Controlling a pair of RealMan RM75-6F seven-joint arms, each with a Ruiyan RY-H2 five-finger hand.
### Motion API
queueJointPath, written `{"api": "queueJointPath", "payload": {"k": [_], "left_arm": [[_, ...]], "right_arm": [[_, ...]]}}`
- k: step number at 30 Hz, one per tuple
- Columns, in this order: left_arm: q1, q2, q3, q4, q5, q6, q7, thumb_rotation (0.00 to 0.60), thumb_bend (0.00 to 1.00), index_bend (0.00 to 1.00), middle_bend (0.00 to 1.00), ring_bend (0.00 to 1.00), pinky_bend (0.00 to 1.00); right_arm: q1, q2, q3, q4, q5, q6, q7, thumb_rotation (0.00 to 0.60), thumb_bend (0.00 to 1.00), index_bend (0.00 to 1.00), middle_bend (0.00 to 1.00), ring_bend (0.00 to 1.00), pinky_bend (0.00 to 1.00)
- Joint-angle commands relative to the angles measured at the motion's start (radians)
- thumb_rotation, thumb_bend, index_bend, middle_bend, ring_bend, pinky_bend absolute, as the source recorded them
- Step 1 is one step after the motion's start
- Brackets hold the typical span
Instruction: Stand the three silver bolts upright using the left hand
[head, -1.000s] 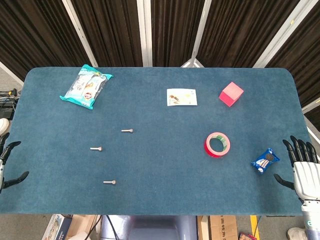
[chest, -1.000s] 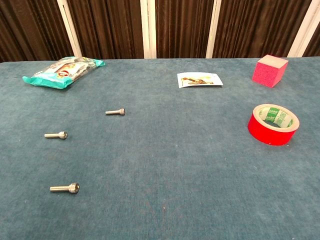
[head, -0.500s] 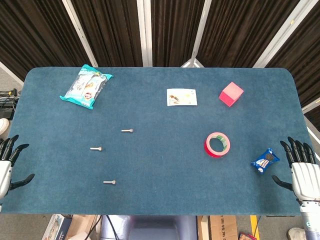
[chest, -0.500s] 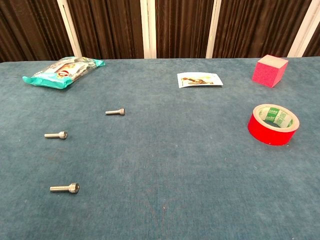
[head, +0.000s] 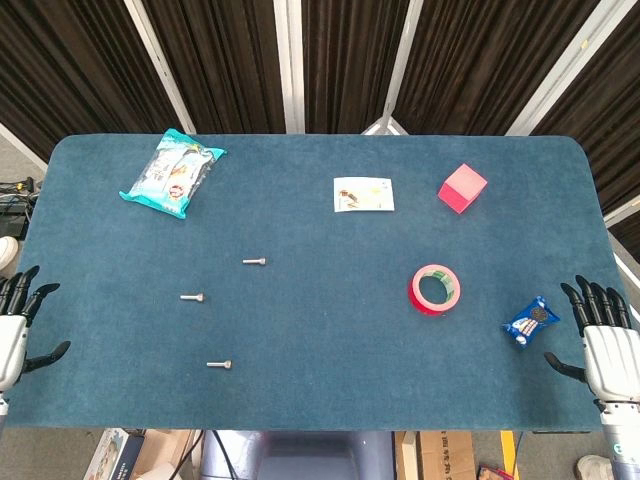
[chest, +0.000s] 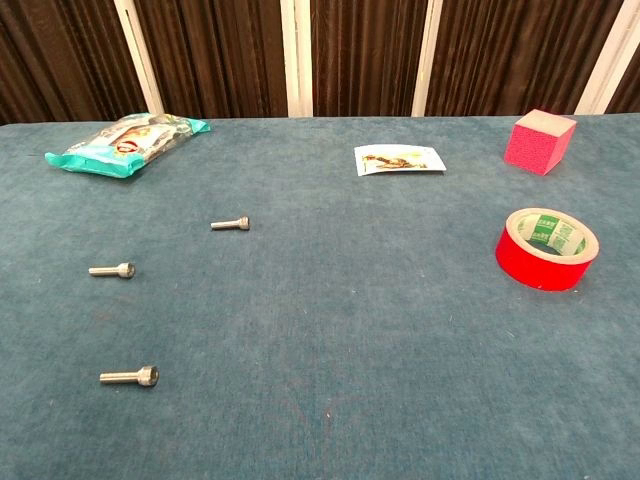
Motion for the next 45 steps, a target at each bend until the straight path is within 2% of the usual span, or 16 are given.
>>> {"api": "queueJointPath", "payload": {"k": [1,4,7,11,17,20,21,24,34,45], "left_arm": [[-0.008,-0.007,0.017,-0.012,0.011,-0.026,-0.006,0.6,0.29,0.23,0.0,0.0,0.0],[-0.002,-0.001,0.048,-0.087,0.04,-0.039,-0.07,0.6,0.29,0.28,0.0,0.0,0.0],[0.003,-0.01,0.061,-0.102,0.066,-0.027,-0.038,0.6,0.29,0.32,0.0,0.0,0.0],[0.008,-0.027,0.063,-0.143,0.051,-0.025,0.016,0.6,0.29,0.33,0.0,0.0,0.0],[-0.046,-0.022,0.055,-0.249,-0.026,-0.128,0.183,0.6,0.29,0.32,0.0,0.0,0.0],[-0.088,-0.049,0.038,-0.267,-0.084,-0.186,0.287,0.6,0.29,0.32,0.0,0.0,0.0],[-0.121,-0.066,0.032,-0.279,-0.127,-0.239,0.337,0.6,0.3,0.33,0.0,0.0,0.0],[-0.16,-0.088,0.02,-0.304,-0.193,-0.288,0.401,0.6,0.33,0.34,0.0,0.0,0.0],[-0.218,-0.18,0.042,-0.341,-0.261,-0.295,0.574,0.6,0.36,0.37,0.0,0.0,0.0],[-0.245,-0.315,0.065,-0.283,-0.311,-0.268,0.672,0.6,0.39,0.38,0.0,0.0,0.0]], "right_arm": [[0.001,-0.001,0.0,0.001,0.002,-0.003,-0.003,0.6,0.0,0.11,0.03,0.0,0.0],[0.003,-0.003,0.001,0.003,0.007,-0.009,-0.006,0.6,0.0,0.11,0.03,0.0,0.0],[0.003,-0.005,0.001,0.004,0.009,-0.01,-0.009,0.6,0.0,0.11,0.03,0.0,0.0],[0.003,-0.006,0.0,0.003,0.009,-0.01,-0.014,0.6,0.0,0.11,0.03,0.0,0.0],[0.004,-0.012,0.0,0.002,0.015,-0.015,-0.023,0.6,0.0,0.11,0.03,0.0,0.0],[0.006,-0.014,0.0,0.002,0.016,-0.018,-0.027,0.6,0.0,0.11,0.03,0.0,0.0],[0.006,-0.014,0.0,0.002,0.019,-0.019,-0.027,0.6,0.0,0.11,0.03,0.0,0.0],[0.006,-0.014,0.002,0.003,0.024,-0.021,-0.027,0.6,0.0,0.11,0.03,0.0,0.0],[0.01,-0.019,0.002,0.006,0.029,-0.03,-0.031,0.6,0.0,0.11,0.03,0.0,0.0],[0.012,-0.021,0.005,0.012,0.038,-0.036,-0.028,0.6,0.0,0.11,0.03,0.0,0.0]]}}
